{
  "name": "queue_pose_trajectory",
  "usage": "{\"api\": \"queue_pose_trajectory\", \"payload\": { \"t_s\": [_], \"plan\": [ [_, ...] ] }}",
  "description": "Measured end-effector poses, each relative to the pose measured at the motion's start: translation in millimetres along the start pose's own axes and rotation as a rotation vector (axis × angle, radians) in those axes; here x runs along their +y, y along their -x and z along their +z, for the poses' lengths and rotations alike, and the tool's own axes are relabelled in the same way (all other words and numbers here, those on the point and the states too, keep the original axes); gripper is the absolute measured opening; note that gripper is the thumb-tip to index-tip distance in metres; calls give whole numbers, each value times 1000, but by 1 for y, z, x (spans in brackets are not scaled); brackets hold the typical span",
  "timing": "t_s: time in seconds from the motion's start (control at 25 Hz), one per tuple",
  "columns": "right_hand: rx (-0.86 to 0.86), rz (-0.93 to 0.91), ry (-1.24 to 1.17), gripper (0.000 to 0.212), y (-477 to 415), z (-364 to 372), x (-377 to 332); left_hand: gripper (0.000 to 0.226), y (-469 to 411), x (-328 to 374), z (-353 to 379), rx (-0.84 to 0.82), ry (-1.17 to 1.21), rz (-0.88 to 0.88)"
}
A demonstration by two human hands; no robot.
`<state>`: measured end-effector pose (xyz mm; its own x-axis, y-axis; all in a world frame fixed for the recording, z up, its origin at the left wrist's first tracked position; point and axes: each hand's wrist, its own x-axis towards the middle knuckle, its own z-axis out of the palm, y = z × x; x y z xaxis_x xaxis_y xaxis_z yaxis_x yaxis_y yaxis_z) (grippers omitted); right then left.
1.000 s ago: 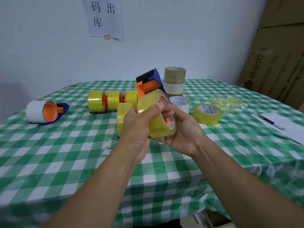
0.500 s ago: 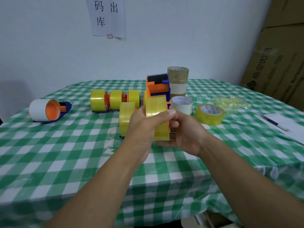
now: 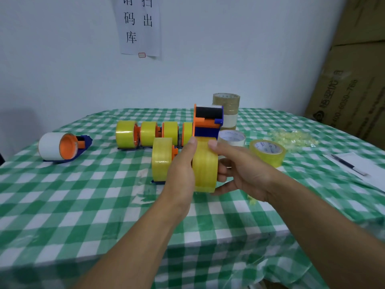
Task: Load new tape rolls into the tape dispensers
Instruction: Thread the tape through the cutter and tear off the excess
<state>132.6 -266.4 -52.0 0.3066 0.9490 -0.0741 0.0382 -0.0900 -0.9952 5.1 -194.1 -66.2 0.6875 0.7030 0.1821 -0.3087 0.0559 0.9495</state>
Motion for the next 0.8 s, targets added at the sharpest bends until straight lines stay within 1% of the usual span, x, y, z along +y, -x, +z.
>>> {"api": "queue_pose_trajectory", "payload": {
  "t_s": [0.08,0.12,0.2,0.28,0.36,0.44,0.48,0.52,0.56,0.6,0.68,0.72,0.8],
  "plan": [
    [-4,-50,16,78,-1,-1,1,66,0,1,1,10,14,-11],
    [-17,-61,8,77,-1,-3,2,66,-1,1,1,12,12,-18],
    [-38,-88,10,66,0,-4,4,65,-1,2,3,26,8,-36],
    [-10,-155,87,53,1,-4,5,58,-2,2,3,78,29,-68],
    [19,-240,213,58,3,-3,7,54,-3,1,2,132,39,-106],
    [7,-271,277,66,3,-5,9,55,-5,1,2,143,41,-103],
    [-11,-260,267,62,3,-7,8,55,-6,1,1,137,43,-96],
    [-42,-232,212,48,2,-7,7,56,-6,2,1,119,32,-91],
    [-75,-181,132,41,2,-7,5,59,-5,3,1,101,19,-97],
    [-94,-111,58,48,1,-6,2,63,-4,2,2,83,5,-105],
    [-82,29,61,67,0,-4,0,66,-4,1,2,65,-16,-121],
    [-76,59,65,70,-1,-4,2,66,-3,1,3,65,-20,-132],
    [-83,24,58,65,-2,-5,4,65,-5,-1,2,72,-6,-140]
  ]
}}
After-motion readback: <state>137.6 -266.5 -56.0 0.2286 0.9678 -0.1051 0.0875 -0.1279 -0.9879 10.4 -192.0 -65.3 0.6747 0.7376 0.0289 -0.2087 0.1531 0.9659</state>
